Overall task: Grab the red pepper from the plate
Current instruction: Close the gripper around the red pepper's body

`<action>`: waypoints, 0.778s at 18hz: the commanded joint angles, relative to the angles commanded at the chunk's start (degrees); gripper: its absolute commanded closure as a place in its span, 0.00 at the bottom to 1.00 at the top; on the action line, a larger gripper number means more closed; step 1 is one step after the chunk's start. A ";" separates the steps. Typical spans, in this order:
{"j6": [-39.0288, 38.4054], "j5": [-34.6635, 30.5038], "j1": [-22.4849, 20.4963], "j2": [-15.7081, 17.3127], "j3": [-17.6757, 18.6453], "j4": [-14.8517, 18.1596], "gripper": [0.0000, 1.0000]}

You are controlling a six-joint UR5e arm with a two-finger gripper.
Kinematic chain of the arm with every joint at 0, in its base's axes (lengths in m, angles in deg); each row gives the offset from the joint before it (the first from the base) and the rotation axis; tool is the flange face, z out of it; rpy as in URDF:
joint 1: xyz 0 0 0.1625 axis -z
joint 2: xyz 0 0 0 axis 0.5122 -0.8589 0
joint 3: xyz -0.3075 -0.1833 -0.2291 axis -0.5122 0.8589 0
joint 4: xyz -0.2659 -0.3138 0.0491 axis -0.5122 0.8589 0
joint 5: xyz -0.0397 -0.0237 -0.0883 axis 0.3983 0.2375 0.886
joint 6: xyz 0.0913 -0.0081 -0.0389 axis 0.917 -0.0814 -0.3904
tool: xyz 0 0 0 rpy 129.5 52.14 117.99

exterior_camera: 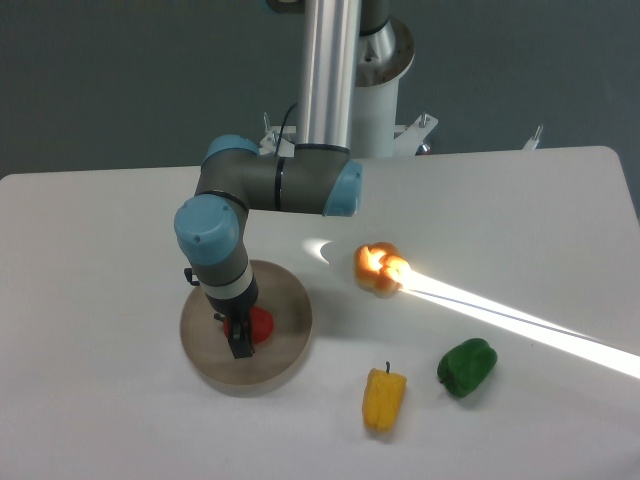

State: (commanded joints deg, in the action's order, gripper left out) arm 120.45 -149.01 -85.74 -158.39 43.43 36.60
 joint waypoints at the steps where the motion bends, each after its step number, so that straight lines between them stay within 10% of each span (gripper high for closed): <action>1: 0.00 0.00 0.00 0.09 0.00 0.00 0.04; 14: 0.09 0.26 -0.18 0.35 -0.44 0.18 0.32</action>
State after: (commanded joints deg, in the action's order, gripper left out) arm 120.53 -148.75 -85.91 -158.04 42.99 36.78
